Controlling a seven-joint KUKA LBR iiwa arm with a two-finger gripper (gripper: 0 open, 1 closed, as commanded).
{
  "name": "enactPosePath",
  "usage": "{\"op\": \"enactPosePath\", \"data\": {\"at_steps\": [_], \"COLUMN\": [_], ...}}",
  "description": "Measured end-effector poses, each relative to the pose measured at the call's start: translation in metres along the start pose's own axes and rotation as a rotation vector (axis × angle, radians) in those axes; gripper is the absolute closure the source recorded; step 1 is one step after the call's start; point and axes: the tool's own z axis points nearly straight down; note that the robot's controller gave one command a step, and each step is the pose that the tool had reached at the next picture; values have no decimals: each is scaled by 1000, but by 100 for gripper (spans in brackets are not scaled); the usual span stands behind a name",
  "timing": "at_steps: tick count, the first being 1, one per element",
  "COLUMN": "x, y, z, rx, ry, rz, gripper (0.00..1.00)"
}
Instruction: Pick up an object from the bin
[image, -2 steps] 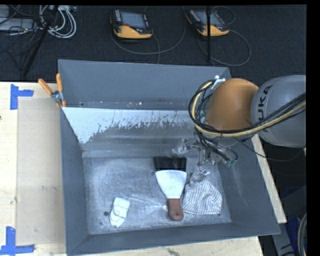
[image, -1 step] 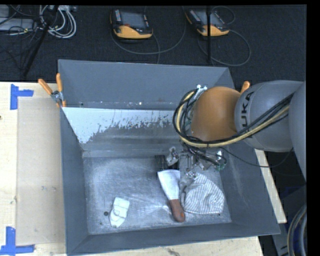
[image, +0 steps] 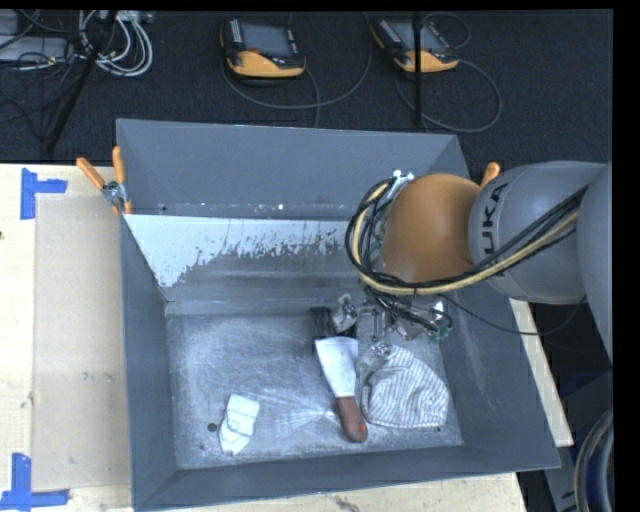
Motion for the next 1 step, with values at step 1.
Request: {"op": "enactPosePath", "data": {"at_steps": [1], "x": [0], "y": [-3], "z": [-135], "rx": [-10], "ry": [-11], "rz": [-13], "gripper": [100]}}
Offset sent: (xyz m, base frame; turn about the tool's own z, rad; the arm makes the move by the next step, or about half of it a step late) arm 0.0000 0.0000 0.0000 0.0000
